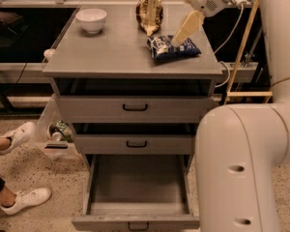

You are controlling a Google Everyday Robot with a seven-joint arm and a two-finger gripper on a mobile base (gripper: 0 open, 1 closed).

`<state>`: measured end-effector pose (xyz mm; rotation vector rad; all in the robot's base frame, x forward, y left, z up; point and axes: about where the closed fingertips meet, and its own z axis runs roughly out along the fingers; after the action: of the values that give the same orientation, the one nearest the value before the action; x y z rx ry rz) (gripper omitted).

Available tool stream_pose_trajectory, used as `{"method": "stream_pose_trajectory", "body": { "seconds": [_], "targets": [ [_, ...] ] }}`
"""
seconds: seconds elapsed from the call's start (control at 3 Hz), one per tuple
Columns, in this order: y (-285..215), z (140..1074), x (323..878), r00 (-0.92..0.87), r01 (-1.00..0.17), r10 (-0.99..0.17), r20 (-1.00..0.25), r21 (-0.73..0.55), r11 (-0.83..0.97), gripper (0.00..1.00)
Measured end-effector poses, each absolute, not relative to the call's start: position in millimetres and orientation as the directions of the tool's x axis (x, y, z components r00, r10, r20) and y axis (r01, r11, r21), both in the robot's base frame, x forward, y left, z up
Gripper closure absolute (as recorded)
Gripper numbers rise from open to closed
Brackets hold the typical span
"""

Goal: Place blue chip bag into bottom drawer

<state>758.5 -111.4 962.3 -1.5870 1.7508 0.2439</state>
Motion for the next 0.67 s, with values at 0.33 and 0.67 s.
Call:
{"method": "stream_pose_trajectory", "body": {
  "seconds": [0.33, 0.67],
  "targets": [
    [-72, 922, 785, 0.053, -0.936, -0.733, -0.679, -0.289, 0.199, 0.00],
    [-40, 896, 801, 0.056, -0.947, -0.728, -0.683, -0.268, 0.178, 0.00]
  ]
}}
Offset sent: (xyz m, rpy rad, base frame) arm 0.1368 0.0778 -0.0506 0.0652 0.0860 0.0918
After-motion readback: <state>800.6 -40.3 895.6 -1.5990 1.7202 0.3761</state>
